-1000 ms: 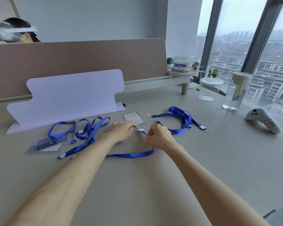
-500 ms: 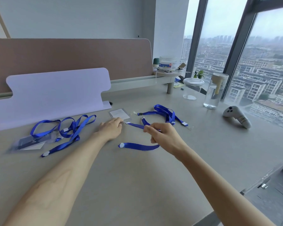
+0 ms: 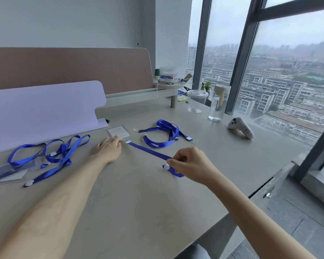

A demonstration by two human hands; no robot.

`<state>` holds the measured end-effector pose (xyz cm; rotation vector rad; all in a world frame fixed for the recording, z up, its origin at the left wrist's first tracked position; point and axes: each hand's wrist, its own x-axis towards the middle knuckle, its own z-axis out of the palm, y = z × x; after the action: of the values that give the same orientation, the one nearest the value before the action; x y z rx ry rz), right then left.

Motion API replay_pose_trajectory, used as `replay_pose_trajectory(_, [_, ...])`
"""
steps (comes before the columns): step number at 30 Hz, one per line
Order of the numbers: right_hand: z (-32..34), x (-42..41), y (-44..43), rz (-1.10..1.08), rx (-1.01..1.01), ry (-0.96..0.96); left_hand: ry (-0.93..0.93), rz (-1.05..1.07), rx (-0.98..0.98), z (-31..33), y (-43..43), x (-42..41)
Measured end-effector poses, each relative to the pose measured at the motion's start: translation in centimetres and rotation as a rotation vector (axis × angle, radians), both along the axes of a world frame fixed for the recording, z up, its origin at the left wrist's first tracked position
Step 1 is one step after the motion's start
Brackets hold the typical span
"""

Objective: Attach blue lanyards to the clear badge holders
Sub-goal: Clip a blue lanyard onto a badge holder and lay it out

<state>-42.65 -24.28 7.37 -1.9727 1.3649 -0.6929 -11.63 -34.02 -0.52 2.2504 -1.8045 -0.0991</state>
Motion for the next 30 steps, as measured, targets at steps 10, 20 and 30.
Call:
replay_pose_trajectory(10, [-0.1,-2.0,0.9,-0.079,0.005,0.032,0.007,-0.010,-0.165,0.4,1.6,-1.4])
replay_pose_trajectory(20, [-2.7,-2.4,2.6,-0.037,0.046,0.068,0.009,-0.170,-0.087,-0.6,4.3,-8.7])
replay_pose_trajectory(30, [-3.5,-8.0,5.5,-0.106,-0.125,0.059,-0.025,-0.156,0.020,-0.2,4.8,-9.3])
